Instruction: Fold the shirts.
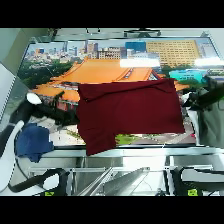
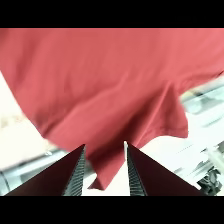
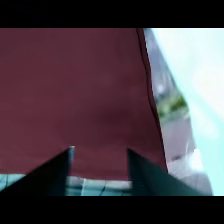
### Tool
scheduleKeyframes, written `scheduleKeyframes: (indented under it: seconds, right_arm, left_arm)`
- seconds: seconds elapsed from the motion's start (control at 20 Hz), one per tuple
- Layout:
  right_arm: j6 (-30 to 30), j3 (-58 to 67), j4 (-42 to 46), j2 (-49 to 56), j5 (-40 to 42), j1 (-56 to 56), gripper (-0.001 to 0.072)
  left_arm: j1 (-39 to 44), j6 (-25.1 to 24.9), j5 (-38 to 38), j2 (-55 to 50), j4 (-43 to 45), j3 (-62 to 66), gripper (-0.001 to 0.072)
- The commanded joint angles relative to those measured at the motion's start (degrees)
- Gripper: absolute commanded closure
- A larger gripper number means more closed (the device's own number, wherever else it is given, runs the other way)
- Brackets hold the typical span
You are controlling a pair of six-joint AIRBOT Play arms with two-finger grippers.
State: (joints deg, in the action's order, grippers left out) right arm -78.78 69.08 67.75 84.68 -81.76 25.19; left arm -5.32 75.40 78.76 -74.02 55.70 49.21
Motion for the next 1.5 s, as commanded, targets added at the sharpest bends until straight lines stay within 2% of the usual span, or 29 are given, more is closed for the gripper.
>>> scheduleKeyframes:
  seconds: [0.0, 0.25, 0.55, 0.7, 0.85, 0.9, 0.95, 1.0, 1.3, 1.45]
  right_arm:
    - [1.7, -12.1, 0.2, -2.5, 5.6, 0.5, 0.0181]
    - [2.5, -12.6, 0.2, 0.0, 7.0, 0.5, 0.0182]
    - [2.5, -12.6, 0.2, 0.0, 7.0, 0.5, 0.0176]
    - [2.5, -12.6, 0.2, 0.0, 8.2, 0.5, 0.0176]
    - [2.5, -12.6, 0.9, 0.4, 8.6, 0.5, 0.0177]
    - [2.5, -12.6, 0.9, 0.6, 9.2, 0.6, 0.0178]
    - [2.4, -12.6, 0.7, 0.8, 9.8, 0.9, 0.0182]
    - [2.5, -12.6, 0.4, 1.2, 9.9, 1.4, 0.0182]
    - [2.7, -12.5, 1.5, 2.1, 8.8, 7.7, 0.0184]
    - [5.6, -12.5, 1.2, 2.1, 6.5, 9.7, 0.0185]
  left_arm:
    - [0.0, -0.4, -5.0, 6.3, -0.3, -13.2, 0.0419]
    - [5.3, -0.3, -13.6, 10.3, -0.4, -22.0, 0.0418]
    - [12.7, 1.4, -21.1, 8.6, -0.8, -23.3, 0.0416]
    - [14.5, 0.5, -24.4, 4.0, -6.9, -23.3, 0.0416]
    - [15.0, -2.2, -21.7, -1.1, -12.5, -21.5, 0.0415]
    - [15.0, -3.7, -19.8, -2.1, -12.2, -19.8, 0.0441]
    - [15.0, -4.7, -18.2, -2.6, -12.3, -18.1, 0.0644]
    - [15.0, -5.2, -17.1, -2.5, -12.2, -16.4, 0.0692]
    - [12.8, -3.5, -15.0, 3.6, -9.6, -11.5, 0.0689]
    - [9.0, -3.5, -13.6, 6.3, -9.7, -11.5, 0.0688]
